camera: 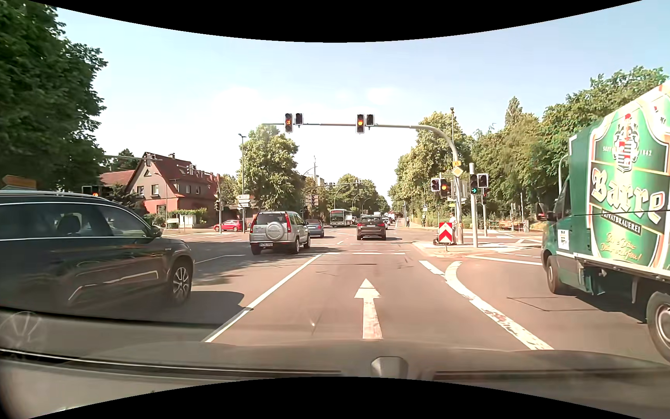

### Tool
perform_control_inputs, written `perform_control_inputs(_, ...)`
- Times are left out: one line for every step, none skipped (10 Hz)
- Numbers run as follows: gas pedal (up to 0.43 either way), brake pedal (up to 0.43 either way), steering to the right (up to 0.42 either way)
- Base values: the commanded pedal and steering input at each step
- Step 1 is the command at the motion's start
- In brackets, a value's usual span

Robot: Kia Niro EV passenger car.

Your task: Follow the waypoints while adhering to traffic rules and regulations

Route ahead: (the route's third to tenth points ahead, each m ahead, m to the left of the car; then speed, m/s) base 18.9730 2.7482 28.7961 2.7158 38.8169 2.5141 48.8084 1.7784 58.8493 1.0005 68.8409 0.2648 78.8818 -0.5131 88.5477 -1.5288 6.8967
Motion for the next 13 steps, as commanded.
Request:
perform_control_inputs(0.0,0.232,0.011)
perform_control_inputs(0.0,0.232,0.011)
perform_control_inputs(0.0,0.25,0.012)
perform_control_inputs(0.0,0.262,0.012)
perform_control_inputs(0.0,0.28,0.012)
perform_control_inputs(0.0,0.293,0.012)
perform_control_inputs(0.0,0.299,0.012)
perform_control_inputs(0.0,0.305,0.014)
perform_control_inputs(0.0,0.305,0.015)
perform_control_inputs(0.0,0.305,0.015)
perform_control_inputs(0.0,0.305,0.016)
perform_control_inputs(0.0,0.311,0.015)
perform_control_inputs(0.0,0.311,0.016)
